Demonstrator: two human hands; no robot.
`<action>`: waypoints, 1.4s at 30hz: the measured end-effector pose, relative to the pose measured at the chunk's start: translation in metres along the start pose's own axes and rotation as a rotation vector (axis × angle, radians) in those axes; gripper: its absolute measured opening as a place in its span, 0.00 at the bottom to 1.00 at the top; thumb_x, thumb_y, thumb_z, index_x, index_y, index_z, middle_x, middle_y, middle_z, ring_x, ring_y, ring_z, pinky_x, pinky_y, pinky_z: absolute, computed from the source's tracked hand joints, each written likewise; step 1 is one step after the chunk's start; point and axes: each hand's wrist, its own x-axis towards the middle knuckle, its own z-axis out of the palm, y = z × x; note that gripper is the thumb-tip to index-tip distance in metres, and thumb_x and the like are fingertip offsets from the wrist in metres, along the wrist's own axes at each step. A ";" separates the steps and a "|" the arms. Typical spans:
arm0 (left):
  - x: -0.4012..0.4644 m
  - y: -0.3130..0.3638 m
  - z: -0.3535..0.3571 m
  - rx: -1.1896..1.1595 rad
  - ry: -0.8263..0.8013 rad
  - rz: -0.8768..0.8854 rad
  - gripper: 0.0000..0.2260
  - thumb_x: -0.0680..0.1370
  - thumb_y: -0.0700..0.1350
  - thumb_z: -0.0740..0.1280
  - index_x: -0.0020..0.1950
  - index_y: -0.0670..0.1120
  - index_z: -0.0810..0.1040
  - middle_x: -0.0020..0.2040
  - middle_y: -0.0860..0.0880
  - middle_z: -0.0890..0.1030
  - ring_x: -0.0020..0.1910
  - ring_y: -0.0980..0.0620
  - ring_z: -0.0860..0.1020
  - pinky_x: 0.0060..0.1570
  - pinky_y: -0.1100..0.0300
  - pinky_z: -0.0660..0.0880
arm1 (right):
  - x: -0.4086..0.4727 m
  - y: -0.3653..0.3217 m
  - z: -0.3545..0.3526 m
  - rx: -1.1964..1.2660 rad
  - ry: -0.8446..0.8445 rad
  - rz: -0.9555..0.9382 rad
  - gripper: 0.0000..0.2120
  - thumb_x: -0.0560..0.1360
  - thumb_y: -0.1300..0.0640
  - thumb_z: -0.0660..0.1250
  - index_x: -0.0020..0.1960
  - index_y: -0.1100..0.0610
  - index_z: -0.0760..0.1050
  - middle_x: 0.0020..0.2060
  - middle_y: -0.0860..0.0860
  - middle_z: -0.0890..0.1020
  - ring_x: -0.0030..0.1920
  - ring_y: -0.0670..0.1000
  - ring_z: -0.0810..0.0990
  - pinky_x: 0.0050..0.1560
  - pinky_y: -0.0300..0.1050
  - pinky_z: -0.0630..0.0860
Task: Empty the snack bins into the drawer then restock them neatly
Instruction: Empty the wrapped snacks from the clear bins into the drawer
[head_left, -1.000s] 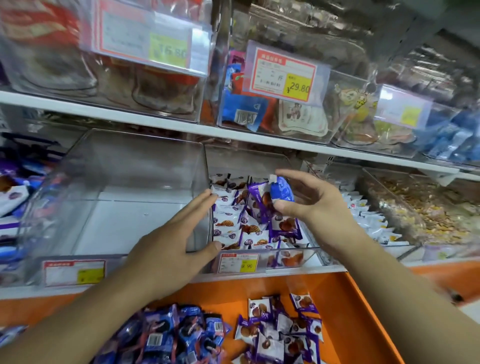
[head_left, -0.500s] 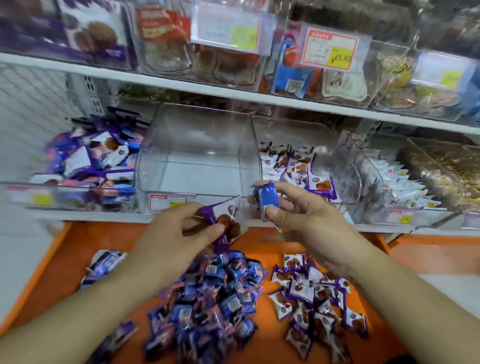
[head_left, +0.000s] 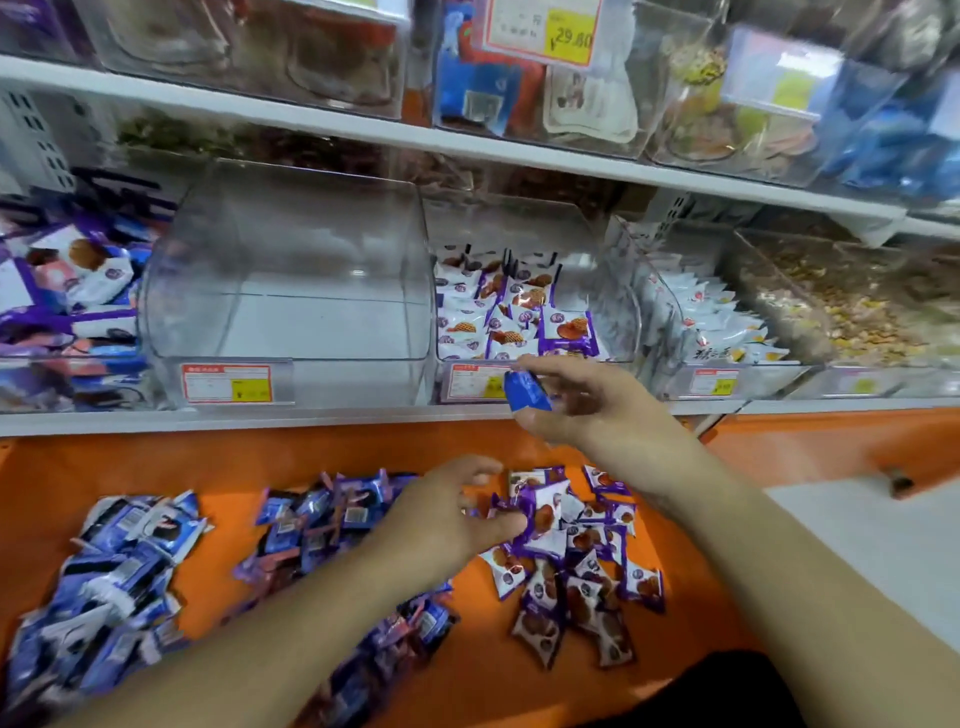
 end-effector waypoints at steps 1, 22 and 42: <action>0.003 0.000 0.002 0.042 -0.019 -0.002 0.27 0.74 0.61 0.77 0.71 0.64 0.73 0.65 0.64 0.75 0.63 0.64 0.76 0.59 0.59 0.78 | 0.001 0.003 -0.002 -0.005 -0.027 -0.008 0.20 0.76 0.58 0.77 0.65 0.43 0.82 0.53 0.52 0.81 0.45 0.46 0.80 0.53 0.46 0.83; -0.133 -0.027 -0.269 0.418 0.236 0.028 0.15 0.75 0.56 0.75 0.61 0.59 0.79 0.59 0.61 0.81 0.59 0.67 0.79 0.63 0.55 0.78 | 0.018 -0.035 0.255 0.235 -0.466 0.329 0.07 0.83 0.63 0.67 0.60 0.61 0.80 0.42 0.52 0.85 0.40 0.49 0.86 0.51 0.56 0.86; -0.066 -0.008 -0.195 0.410 0.259 0.287 0.22 0.76 0.64 0.70 0.69 0.72 0.71 0.68 0.82 0.64 0.65 0.81 0.64 0.61 0.81 0.61 | 0.051 -0.036 0.037 -0.109 0.076 -0.088 0.09 0.80 0.63 0.71 0.58 0.51 0.82 0.47 0.50 0.85 0.47 0.47 0.82 0.50 0.43 0.78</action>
